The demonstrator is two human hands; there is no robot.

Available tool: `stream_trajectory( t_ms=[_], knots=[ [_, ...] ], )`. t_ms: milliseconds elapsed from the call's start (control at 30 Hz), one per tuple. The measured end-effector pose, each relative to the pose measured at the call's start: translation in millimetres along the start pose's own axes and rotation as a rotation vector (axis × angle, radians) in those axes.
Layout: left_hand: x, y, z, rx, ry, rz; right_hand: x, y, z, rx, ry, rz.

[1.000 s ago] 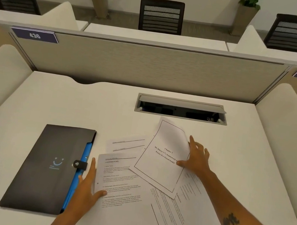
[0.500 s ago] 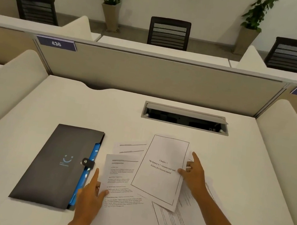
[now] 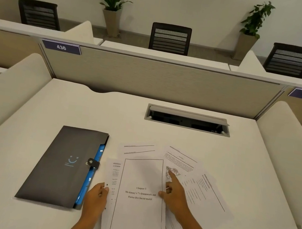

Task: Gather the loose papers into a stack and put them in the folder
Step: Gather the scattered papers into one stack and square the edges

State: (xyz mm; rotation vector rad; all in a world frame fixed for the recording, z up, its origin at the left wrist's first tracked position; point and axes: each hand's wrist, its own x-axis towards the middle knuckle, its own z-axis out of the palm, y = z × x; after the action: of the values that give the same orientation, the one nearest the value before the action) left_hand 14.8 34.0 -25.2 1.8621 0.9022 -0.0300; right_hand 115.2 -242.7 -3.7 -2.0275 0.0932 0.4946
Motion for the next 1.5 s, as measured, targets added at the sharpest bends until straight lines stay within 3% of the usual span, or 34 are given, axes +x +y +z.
stream_trajectory(
  t_ms=[500, 633, 767, 867, 1000, 1200, 1367, 1500],
  knots=[
    [2.5, 8.3, 1.3, 0.011, -0.108, -0.012, -3.3, -14.4, 39.2, -0.018, -0.015, -0.045],
    [5.8, 4.7, 2.7, 0.055, -0.100, -0.031, -13.8, -5.4, 14.6, 0.037, 0.137, -0.054],
    [11.0, 0.5, 4.0, 0.088, -0.098, -0.033, -35.5, 30.0, -31.3, -0.278, 0.450, 0.068],
    [11.8, 0.1, 4.8, 0.087, -0.085, -0.019, -52.2, 57.5, -63.5, -0.491, 0.542, 0.252],
    [13.2, -0.8, 3.6, 0.041, -0.071, -0.024, -67.2, 89.8, -82.1, -0.574, 0.489, 0.398],
    [11.7, 7.5, -3.8, -0.037, -0.045, -0.079, -71.2, 99.3, -83.4, -0.566, 0.455, 0.357],
    [8.1, 15.8, -13.3, -0.110, -0.114, -0.093, -75.7, 93.1, -84.3, -0.533, 0.442, 0.301],
    [1.5, 19.7, -17.5, -0.147, -0.164, -0.077, -77.3, 82.9, -81.5, -0.352, 0.418, 0.246]
  ],
)
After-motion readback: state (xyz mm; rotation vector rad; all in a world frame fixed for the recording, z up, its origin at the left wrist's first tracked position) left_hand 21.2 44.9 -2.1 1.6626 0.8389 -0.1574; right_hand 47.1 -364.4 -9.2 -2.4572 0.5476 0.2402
